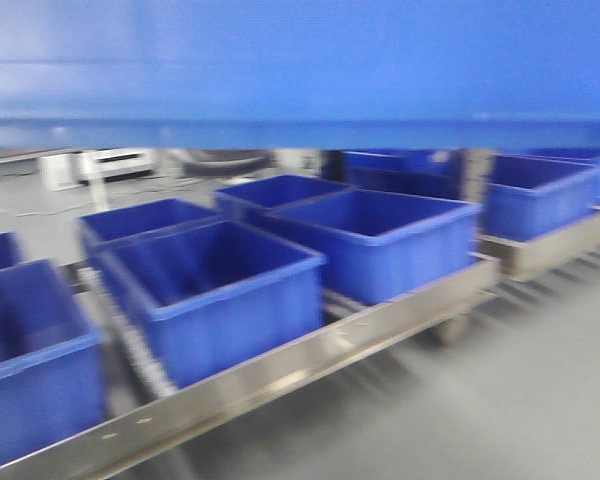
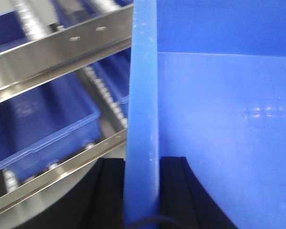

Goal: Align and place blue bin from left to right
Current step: 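Hold the bin with both grippers while the base backs away and turns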

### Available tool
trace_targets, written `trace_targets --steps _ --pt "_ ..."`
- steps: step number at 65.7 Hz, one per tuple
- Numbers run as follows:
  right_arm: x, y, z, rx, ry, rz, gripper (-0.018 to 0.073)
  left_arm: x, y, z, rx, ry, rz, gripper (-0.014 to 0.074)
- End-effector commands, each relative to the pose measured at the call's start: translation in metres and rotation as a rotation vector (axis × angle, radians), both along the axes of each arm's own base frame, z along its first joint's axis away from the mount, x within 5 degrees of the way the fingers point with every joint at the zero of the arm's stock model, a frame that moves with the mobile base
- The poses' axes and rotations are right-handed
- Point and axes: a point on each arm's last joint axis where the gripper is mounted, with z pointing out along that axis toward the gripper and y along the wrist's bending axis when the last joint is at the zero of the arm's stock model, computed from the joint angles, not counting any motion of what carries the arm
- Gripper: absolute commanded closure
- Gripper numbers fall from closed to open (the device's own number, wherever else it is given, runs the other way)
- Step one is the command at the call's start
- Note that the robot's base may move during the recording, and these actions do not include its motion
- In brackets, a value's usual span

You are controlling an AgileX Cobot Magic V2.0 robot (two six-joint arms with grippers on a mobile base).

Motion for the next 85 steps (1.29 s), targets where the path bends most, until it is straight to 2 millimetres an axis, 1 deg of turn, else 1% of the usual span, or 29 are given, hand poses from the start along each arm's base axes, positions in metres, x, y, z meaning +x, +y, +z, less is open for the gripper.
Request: trace_targets --steps 1,85 --pt "-0.0020 0.0049 0.0080 0.043 -0.055 0.056 0.0631 0.0027 -0.0060 0.0090 -0.027 -0.093 -0.052 0.0707" --pt "-0.0012 0.0024 0.0076 0.020 -0.059 0.036 0.0631 0.0027 -0.0060 0.0090 -0.027 -0.093 -0.052 0.0707"
